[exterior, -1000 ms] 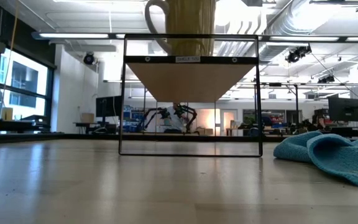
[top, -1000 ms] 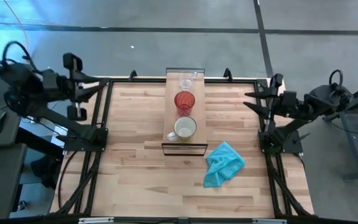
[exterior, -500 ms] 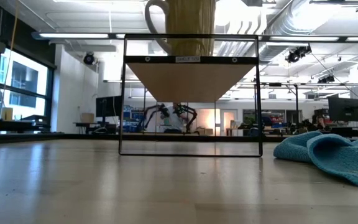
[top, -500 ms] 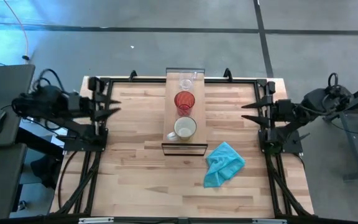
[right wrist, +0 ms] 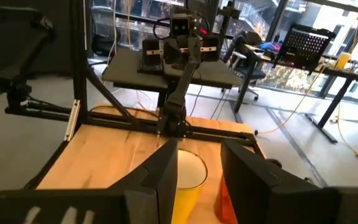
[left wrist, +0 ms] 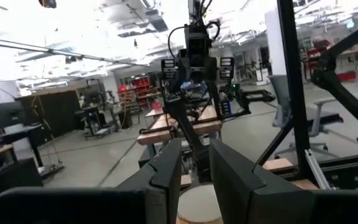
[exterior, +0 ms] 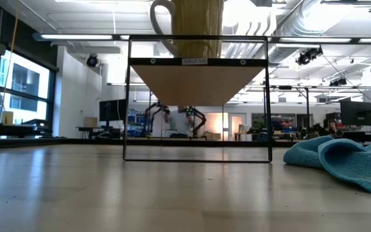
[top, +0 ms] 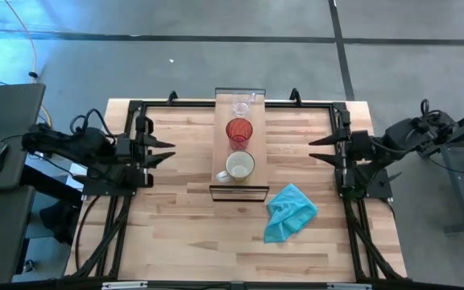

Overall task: Stack small to large cups/mugs on shelf
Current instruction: Return to Home Position

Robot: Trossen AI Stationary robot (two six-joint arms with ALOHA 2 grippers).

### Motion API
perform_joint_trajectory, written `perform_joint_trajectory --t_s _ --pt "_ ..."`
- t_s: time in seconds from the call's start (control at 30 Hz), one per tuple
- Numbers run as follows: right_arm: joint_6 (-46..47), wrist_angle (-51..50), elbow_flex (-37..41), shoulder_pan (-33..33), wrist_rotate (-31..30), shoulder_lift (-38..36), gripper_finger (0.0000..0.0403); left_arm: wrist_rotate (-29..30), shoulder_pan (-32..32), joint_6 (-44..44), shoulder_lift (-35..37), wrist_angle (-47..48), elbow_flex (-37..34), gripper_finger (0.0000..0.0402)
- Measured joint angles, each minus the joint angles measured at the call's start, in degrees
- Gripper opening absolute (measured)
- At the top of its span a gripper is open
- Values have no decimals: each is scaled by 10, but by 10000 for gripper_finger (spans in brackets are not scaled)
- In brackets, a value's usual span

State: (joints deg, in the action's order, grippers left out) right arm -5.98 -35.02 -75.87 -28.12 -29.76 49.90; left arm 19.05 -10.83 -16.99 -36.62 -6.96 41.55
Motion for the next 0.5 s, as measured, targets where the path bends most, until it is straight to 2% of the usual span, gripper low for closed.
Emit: perform_joint_trajectory --t_s 0.13,0.27,0.5 --pt "8 28 65 0 -9 -18 116 1 0 25 10 -6 -34 74" --pt "8 107 176 7 -58 -69 116 14 0 38 26 -51 -85 74" --pt "-11 263 341 28 -20 -192 116 15 7 6 47 -221 -199 74"
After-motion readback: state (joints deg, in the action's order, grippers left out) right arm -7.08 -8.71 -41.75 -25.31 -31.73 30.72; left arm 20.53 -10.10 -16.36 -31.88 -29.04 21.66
